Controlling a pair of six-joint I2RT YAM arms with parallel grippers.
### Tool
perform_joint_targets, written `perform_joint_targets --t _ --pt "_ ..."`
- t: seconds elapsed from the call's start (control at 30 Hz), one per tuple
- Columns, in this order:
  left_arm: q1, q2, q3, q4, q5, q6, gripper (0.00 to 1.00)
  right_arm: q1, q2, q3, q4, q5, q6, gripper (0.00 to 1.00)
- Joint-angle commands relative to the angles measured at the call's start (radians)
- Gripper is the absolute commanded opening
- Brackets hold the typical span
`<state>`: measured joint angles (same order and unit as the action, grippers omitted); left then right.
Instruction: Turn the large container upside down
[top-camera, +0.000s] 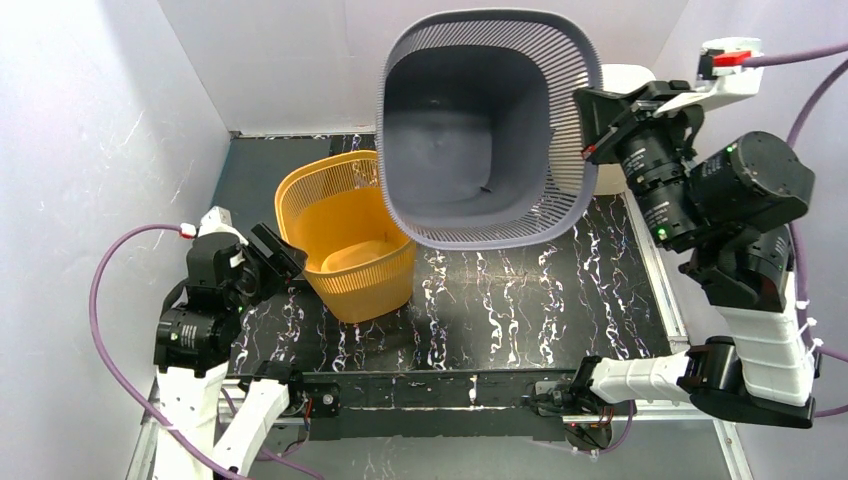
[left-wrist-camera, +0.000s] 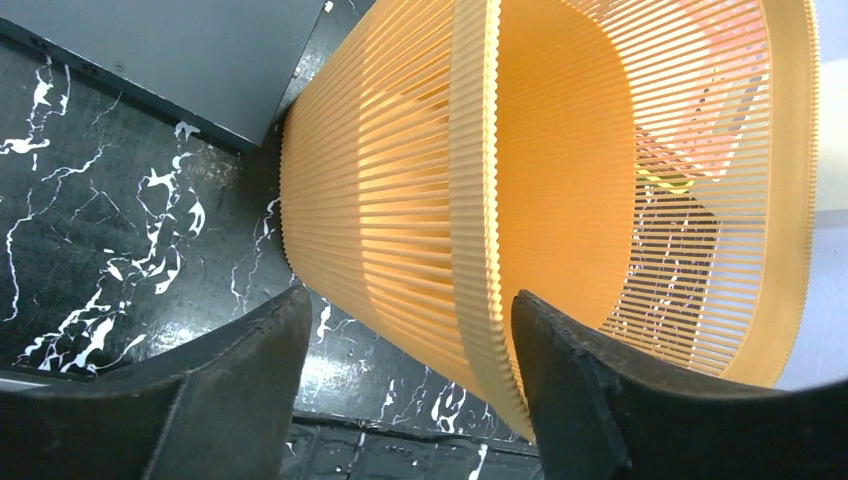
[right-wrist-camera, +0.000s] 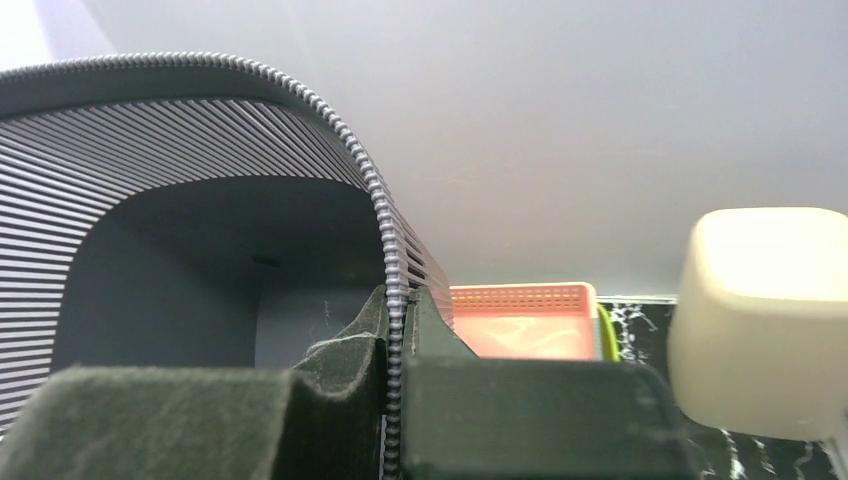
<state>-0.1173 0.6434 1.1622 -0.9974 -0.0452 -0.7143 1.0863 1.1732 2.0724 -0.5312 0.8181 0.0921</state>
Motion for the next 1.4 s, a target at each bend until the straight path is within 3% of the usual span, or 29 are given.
perform_joint_targets --t 0.0,0.17,0.4,0.7,0.83,1.03,1.17,1.27,1.37 --pt "-0.001 0.038 -0.018 0.052 -0.023 -0.012 0.66 -0.001 -0.081 0.009 0.121 0.157 -0.017 0.01" --pt "-0.002 0.101 -0.002 0.1 -0.055 0.012 0.52 -0.001 -0.205 -0.199 0.066 0.345 -0.015 0.01" --pt "-0.002 0.2 0.034 0.151 -0.155 0.07 0.39 -0.001 -0.275 -0.254 -0.167 0.445 0.088 0.01" --pt "0.0 0.303 0.068 0.252 -0.252 0.163 0.32 0.0 -0.369 -0.475 -0.515 0.399 0.411 0.01" --pt "0.01 0.372 0.116 0.269 -0.284 0.202 0.33 -0.001 -0.361 -0.53 -0.599 0.323 0.489 0.01" --pt "0.063 0.446 0.18 0.341 -0.26 0.258 0.34 0.0 -0.266 -0.533 -0.754 0.332 0.527 0.01" --pt "0.1 0.505 0.313 0.259 -0.218 0.265 0.41 0.0 -0.232 -0.498 -0.755 0.347 0.479 0.01" --pt "0.1 0.442 0.332 0.26 -0.187 0.263 0.56 -0.001 -0.191 -0.446 -0.757 0.369 0.422 0.01" --pt "0.101 0.387 0.356 0.219 -0.138 0.266 0.64 0.0 -0.134 -0.42 -0.762 0.387 0.355 0.01"
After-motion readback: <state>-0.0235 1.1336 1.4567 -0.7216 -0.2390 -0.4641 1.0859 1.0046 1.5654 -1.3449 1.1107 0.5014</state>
